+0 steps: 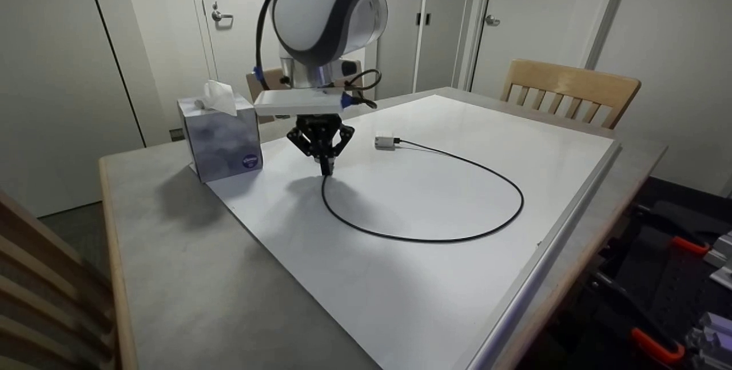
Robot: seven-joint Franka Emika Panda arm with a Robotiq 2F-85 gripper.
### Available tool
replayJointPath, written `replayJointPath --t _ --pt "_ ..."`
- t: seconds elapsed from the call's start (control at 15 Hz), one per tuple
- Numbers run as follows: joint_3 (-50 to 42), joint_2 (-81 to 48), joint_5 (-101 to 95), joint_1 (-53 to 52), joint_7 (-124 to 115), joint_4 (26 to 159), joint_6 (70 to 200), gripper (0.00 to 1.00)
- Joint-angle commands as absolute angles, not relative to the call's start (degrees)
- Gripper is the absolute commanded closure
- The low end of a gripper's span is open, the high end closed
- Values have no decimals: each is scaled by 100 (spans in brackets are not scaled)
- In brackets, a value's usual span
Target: Coil the charger on the table
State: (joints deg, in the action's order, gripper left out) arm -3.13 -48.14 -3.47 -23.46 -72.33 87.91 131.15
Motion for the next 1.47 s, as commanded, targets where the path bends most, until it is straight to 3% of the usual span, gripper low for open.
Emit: replayJointPath --t 0.0,1.4 --pt "-312 -4821 -420 -2255 -7277 8769 13096 96" --pt "-572 -5588 -54 -1230 -7466 7346 13117 99"
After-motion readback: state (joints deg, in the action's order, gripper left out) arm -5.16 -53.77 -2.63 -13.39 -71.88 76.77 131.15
